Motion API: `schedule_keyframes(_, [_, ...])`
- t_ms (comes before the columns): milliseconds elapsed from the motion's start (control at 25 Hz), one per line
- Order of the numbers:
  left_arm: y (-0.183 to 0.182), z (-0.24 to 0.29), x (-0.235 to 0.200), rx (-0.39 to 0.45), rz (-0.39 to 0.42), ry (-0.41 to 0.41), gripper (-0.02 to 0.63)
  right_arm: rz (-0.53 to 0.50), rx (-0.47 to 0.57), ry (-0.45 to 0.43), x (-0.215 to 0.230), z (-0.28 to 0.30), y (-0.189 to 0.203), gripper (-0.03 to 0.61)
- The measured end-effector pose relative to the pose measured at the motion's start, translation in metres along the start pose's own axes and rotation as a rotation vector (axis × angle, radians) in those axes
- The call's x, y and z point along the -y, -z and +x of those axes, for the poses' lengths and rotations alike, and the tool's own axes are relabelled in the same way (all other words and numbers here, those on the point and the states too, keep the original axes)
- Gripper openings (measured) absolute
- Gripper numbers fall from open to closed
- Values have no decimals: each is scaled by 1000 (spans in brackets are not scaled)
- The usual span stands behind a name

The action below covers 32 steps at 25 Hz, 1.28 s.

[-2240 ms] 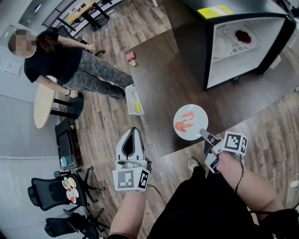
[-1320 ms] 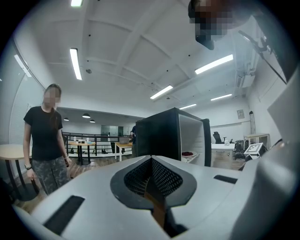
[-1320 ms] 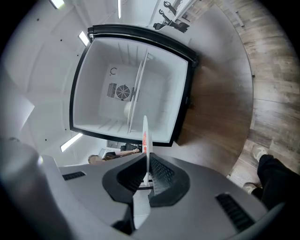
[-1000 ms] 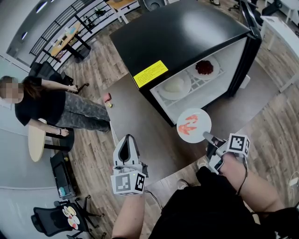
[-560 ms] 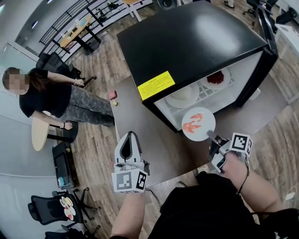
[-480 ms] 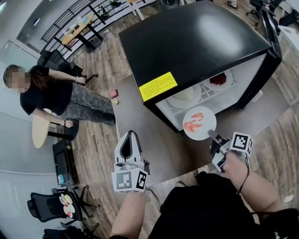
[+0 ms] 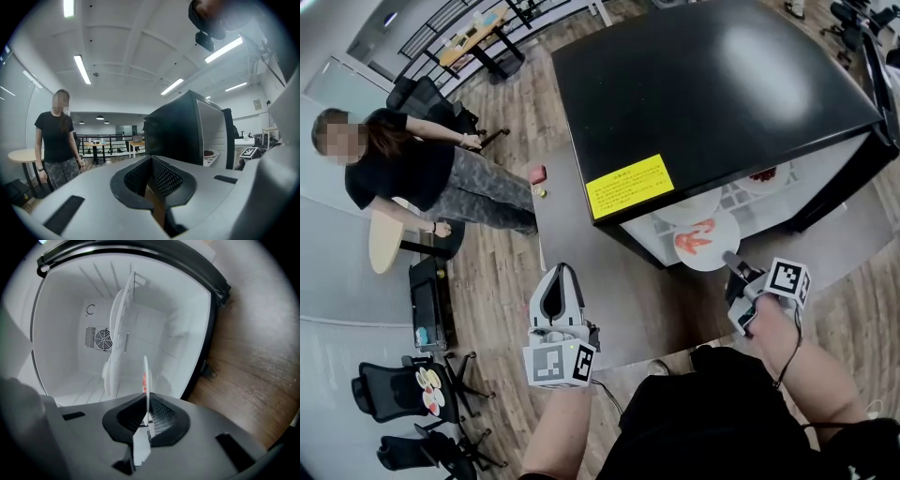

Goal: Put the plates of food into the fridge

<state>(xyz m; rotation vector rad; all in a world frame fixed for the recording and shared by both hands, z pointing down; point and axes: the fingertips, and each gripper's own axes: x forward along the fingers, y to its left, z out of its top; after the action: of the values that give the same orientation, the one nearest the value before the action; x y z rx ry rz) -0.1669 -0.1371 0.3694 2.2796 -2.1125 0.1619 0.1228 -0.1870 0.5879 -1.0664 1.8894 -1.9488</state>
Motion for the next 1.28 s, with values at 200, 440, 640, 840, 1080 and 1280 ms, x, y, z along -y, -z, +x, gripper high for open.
schedule_keyframes(200, [3,17,0,-5,-29,5,3,1,0,7,2,22,-11,21])
schedule_keyframes(440, [-4,23,0,-20,-18,11,3,-5,-10,18,0,38,-17,21])
schedule_keyframes(640, [4,26,-4,-55,-17,-1,3,3,-17,31,11,51,-23,21])
schedule_keyframes(840, [16,31,-23,-86,-3,-31,4,-6,-37,50,23,77,-26,21])
schedule_keyframes(1080, [23,25,-40,-105,8,-67,4,-54,-51,88,31,94,-27,21])
schedule_keyframes(1280, [17,23,-47,-95,12,-86,3,-81,-62,112,30,97,-26,21])
